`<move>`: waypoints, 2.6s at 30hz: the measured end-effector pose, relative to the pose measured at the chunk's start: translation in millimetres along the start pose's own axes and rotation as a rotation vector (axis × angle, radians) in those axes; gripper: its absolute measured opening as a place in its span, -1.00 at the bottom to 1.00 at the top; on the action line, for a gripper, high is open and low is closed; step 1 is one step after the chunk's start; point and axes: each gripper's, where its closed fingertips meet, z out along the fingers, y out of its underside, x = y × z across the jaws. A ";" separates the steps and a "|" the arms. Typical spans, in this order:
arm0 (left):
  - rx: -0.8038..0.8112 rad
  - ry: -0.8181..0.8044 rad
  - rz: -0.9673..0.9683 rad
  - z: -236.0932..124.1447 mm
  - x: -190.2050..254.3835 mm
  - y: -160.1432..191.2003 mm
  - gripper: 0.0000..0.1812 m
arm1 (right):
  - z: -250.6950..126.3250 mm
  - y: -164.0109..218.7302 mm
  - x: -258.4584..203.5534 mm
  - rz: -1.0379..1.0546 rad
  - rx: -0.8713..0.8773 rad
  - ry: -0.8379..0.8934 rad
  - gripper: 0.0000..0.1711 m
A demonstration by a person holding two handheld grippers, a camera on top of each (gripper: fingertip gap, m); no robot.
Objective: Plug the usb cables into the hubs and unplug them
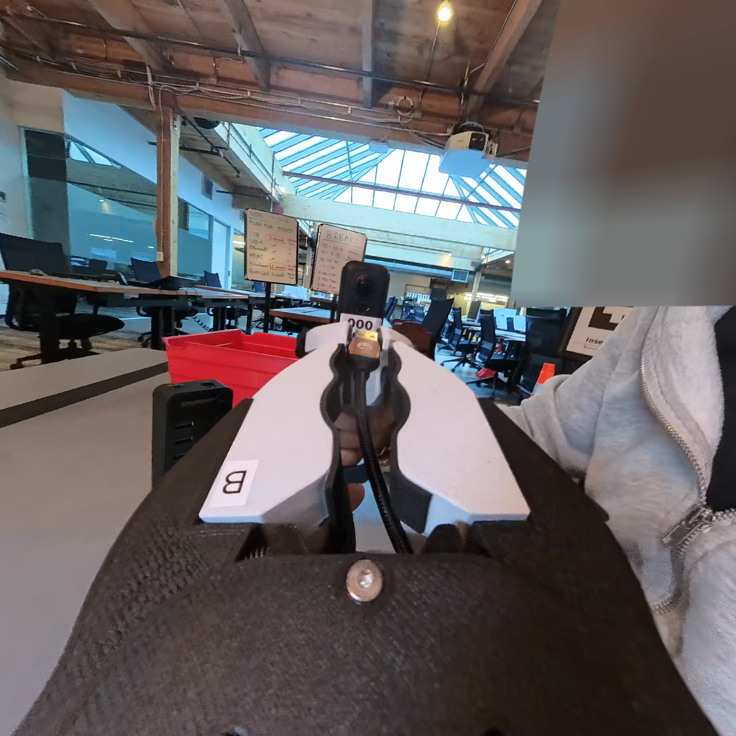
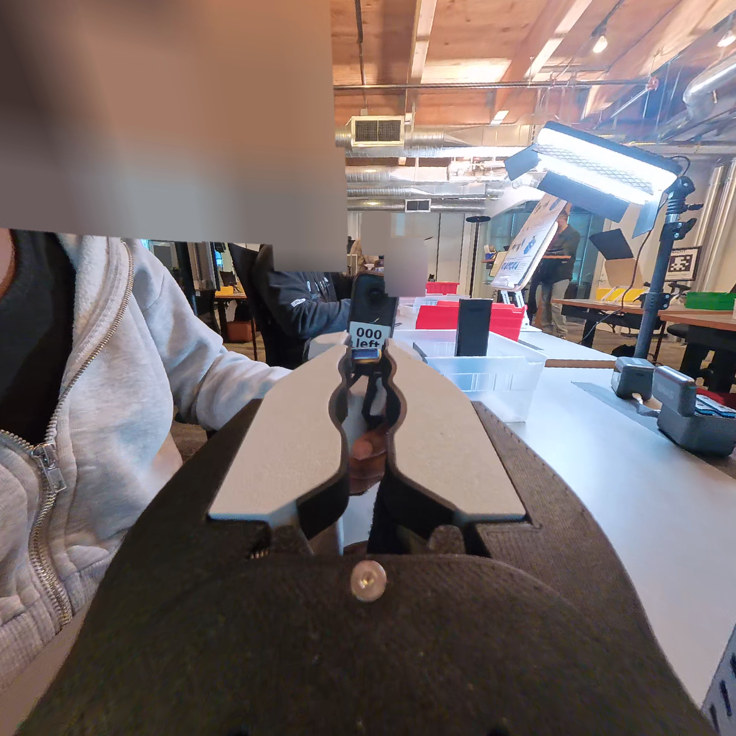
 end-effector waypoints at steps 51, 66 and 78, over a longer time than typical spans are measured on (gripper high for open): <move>-0.335 -0.733 0.505 -35.2 -81.4 11.4 -0.83 | -19.1 57.1 92.7 0.243 -0.211 0.713 -0.68; -0.332 -0.786 0.420 -35.1 -81.3 12.3 -0.82 | -14.4 54.1 91.9 -0.178 -0.339 0.870 -0.68; -0.282 -0.758 0.423 -33.4 -75.2 7.8 -0.83 | -7.3 43.0 79.5 -0.312 -0.322 0.800 -0.68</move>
